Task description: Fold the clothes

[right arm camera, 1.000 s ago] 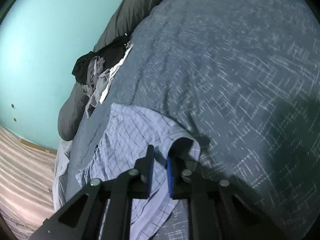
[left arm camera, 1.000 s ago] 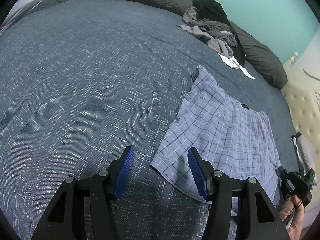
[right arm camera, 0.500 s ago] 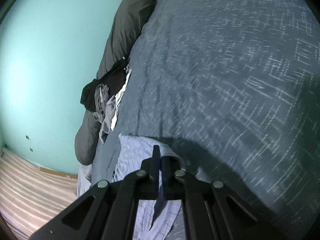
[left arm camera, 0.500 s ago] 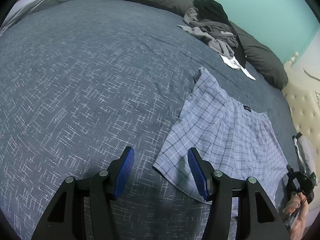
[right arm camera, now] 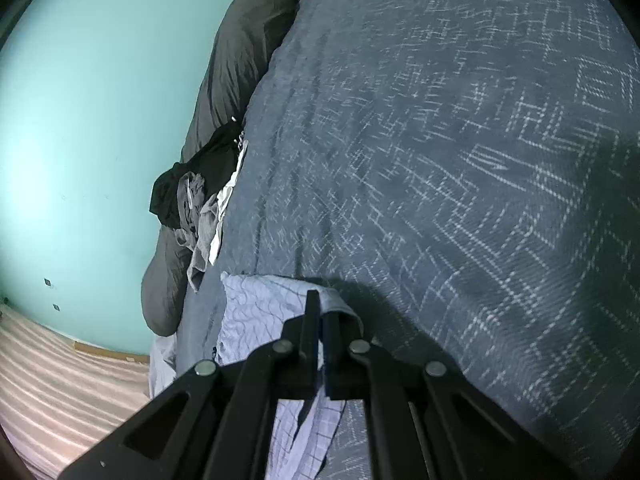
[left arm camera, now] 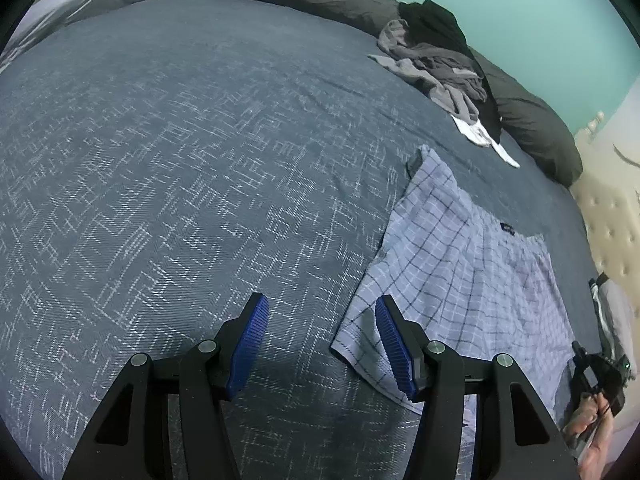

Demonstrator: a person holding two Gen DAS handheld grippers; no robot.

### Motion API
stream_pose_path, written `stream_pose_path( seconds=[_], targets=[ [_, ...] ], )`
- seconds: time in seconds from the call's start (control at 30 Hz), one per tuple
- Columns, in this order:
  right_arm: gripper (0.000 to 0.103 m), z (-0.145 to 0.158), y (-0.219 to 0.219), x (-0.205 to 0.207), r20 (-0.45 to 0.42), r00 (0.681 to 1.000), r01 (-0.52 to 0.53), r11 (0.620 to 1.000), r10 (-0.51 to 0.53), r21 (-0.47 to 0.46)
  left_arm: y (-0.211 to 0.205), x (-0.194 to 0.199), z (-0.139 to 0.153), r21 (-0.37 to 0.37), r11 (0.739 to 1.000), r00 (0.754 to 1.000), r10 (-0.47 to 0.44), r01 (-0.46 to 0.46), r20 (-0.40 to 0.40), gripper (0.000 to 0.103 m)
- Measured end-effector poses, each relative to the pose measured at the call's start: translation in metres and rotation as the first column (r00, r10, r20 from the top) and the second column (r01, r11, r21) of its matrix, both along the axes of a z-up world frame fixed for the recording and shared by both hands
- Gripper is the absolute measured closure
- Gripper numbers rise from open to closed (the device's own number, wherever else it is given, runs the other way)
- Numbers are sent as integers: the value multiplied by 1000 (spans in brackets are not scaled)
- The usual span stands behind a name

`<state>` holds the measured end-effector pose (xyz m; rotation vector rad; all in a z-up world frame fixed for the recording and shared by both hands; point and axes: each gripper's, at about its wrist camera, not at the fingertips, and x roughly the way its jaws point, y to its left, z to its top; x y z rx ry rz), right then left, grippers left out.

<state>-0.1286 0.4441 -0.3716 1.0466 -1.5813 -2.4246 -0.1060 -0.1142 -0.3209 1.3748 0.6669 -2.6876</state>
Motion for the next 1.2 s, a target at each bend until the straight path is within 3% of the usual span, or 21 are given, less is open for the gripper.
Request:
stream_pose_path(
  seconds=[0.27,0.33,0.43,0.57,0.63,0.67,0.9,1.07,1.1,1.2],
  targets=[
    [100,-4,-3,2,13,1000,1,1000,0,-9,19,-6,-1,-23,996,997,-83,83,2,48],
    [100,-4,-3,2,13,1000,1,1000,-1,-14,25,-8,-2,-22,993,993,-116,116,5,66],
    [100,-4,-3,2,12,1000,1,1000,-1,-19,34,-10,-3,-19,988,988,-154,154,11,77],
    [100,-4,-3,3,13,1000,0,1000,0,-27,38,-10,-3,-14,986,987,-163,163,7,78],
    [100,-5,-2,3,13,1000,0,1000,0,-29,40,-11,-2,-9,984,984,-178,178,4,96],
    [100,-5,-3,3,14,1000,0,1000,0,-28,41,-11,-1,-6,983,983,-185,185,1,97],
    [100,-5,-4,5,18,1000,2,1000,-1,-27,67,-11,3,55,948,950,-311,313,-35,97],
    [100,-5,-4,6,18,1000,3,1000,-3,-28,61,-8,4,73,946,949,-312,314,-44,95],
    [100,-5,-4,6,19,1000,4,1000,-3,-27,60,-6,8,78,945,948,-313,317,-58,90],
    [99,-6,-6,6,22,1000,4,1000,-3,-23,54,-1,18,97,947,949,-296,306,-108,59]
  ],
)
